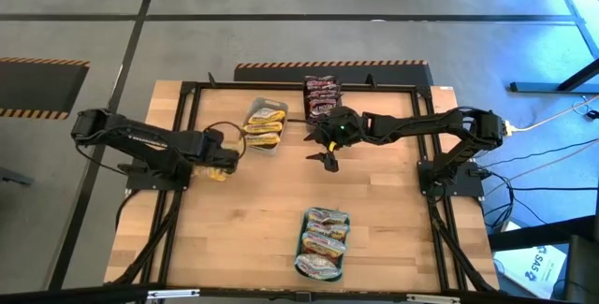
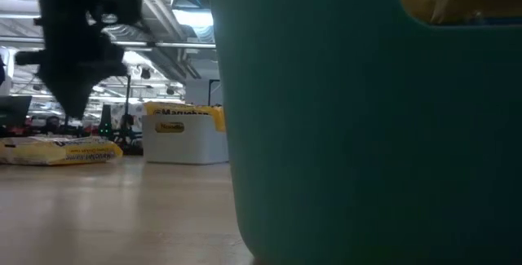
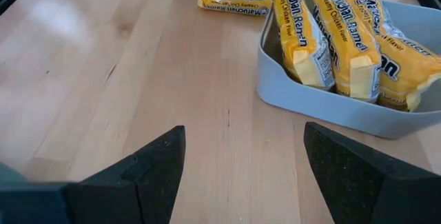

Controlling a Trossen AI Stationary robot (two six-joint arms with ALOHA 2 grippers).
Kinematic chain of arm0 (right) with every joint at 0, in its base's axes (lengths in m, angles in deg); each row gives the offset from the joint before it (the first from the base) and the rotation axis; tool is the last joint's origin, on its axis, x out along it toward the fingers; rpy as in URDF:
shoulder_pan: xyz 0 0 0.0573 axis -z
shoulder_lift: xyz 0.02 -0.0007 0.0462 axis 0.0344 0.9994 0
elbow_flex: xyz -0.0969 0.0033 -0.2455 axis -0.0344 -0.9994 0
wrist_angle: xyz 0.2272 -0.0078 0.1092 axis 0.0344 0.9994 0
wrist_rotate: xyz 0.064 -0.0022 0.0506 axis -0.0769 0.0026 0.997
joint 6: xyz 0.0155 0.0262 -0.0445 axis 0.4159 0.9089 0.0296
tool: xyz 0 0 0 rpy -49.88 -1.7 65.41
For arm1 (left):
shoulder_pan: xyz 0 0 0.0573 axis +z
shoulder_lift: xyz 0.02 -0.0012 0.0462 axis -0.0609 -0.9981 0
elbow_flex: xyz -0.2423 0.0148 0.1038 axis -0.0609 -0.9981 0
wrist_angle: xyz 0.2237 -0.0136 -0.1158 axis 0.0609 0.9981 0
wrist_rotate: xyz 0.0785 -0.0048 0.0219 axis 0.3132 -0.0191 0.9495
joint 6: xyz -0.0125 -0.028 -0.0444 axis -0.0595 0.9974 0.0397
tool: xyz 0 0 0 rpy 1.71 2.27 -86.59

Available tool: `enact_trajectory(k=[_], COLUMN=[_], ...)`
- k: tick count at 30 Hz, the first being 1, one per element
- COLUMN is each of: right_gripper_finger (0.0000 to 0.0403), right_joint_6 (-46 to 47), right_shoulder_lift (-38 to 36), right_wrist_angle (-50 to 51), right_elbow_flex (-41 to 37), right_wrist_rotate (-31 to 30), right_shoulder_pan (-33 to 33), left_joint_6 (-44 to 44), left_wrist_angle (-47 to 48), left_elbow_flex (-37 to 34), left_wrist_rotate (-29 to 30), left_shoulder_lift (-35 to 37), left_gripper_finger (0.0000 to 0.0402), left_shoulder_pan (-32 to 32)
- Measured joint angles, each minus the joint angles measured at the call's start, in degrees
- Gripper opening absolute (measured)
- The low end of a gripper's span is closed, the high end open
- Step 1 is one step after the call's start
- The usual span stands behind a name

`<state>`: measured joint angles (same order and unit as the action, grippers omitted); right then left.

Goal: Sort Maruchan noodles
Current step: Put the yellow noodle pack into the white bin

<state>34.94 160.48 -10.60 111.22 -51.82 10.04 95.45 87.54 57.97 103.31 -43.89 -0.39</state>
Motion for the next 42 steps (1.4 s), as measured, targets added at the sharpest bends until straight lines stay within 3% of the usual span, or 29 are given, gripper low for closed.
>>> enact_trajectory(k=[11, 18, 23, 30, 35, 42], right_gripper_finger=[0.0277, 0.0277, 0.0277, 0.0277, 0.0277, 0.0278], right_joint_6=[1.61, 1.64, 1.64, 1.64, 3.58, 17.20], right_shoulder_lift=[0.00, 0.00, 0.00, 0.00, 0.00, 0.00], right_wrist_angle=[-0.01, -0.01, -0.14, 0.00, -0.99, -4.07], right_elbow_flex=[0.00, 0.00, 0.00, 0.00, 0.00, 0.02], right_wrist_rotate=[0.59, 2.13, 2.14, 2.08, 0.21, -3.35], right_shoulder_pan=[-0.04, -0.04, -0.04, -1.75, -3.42, -4.96], left_joint_6=[2.42, 2.49, 2.07, -5.70, -13.92, -17.42], left_wrist_angle=[-12.92, -28.44, -36.55, -50.63, -48.59, -34.70], left_elbow_flex=[-7.21, -7.22, -7.06, -6.82, -2.83, -1.32], left_wrist_rotate=[-7.08, -6.96, -5.37, -3.15, -2.77, -0.60], left_shoulder_lift=[-1.31, -2.42, -7.64, -11.59, -9.11, -3.33], left_gripper_finger=[0.0073, 0.0073, 0.0072, 0.0072, 0.0072, 0.0072], left_shoulder_pan=[-4.65, -7.76, -7.98, -8.04, -8.63, -11.50])
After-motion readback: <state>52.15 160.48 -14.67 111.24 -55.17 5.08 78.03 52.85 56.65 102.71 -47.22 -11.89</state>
